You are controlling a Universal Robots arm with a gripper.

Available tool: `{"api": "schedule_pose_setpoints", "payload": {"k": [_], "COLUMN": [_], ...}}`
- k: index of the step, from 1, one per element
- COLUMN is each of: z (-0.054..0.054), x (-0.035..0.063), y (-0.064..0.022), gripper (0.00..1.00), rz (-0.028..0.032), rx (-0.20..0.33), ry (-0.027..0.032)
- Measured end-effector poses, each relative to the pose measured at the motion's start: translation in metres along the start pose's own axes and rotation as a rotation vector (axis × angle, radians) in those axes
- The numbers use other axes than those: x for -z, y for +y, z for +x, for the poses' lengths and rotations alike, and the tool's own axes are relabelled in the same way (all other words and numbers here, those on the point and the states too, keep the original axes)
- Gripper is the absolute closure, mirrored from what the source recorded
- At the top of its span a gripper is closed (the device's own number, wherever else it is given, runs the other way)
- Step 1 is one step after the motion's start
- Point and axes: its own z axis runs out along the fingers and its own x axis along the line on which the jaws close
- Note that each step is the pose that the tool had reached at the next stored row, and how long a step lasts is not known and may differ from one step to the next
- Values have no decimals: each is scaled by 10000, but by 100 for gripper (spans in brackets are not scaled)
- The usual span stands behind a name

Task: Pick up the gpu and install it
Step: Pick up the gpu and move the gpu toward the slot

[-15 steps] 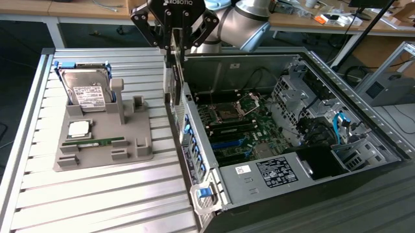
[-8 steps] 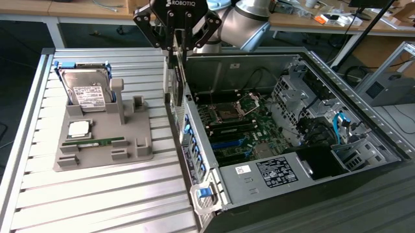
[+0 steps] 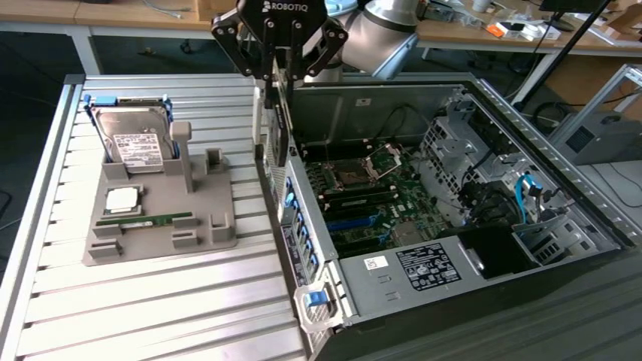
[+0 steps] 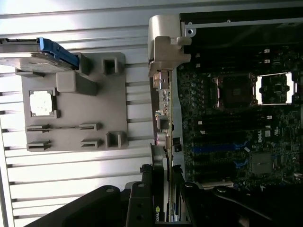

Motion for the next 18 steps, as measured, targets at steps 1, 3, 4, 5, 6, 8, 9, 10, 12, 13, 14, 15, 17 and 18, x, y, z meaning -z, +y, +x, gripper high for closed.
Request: {"api": "schedule_pose_setpoints", "payload": {"k": [1, 3, 4, 5, 6, 8, 9, 10, 12, 13, 14, 15, 17, 18], "z": [-6, -21, -26, -34, -40, -52, -58, -65, -78, -84, -91, -100, -118, -125], "x": [0, 0, -1, -1, -2, -2, -2, -3, -3, -3, -4, -4, -4, -5], "y": [-4, -14, -18, -23, -27, -34, -38, -41, -47, -51, -55, -59, -66, -69], "gripper": [73, 73, 73, 73, 73, 73, 73, 73, 73, 73, 73, 73, 73, 73], "rz": [1, 1, 0, 0, 0, 0, 1, 1, 1, 1, 1, 1, 1, 2], "rx": [0, 1, 1, 0, 1, 1, 1, 1, 1, 1, 1, 1, 0, 0], "ry": [1, 1, 1, 1, 2, 3, 3, 4, 5, 5, 5, 6, 9, 9]}}
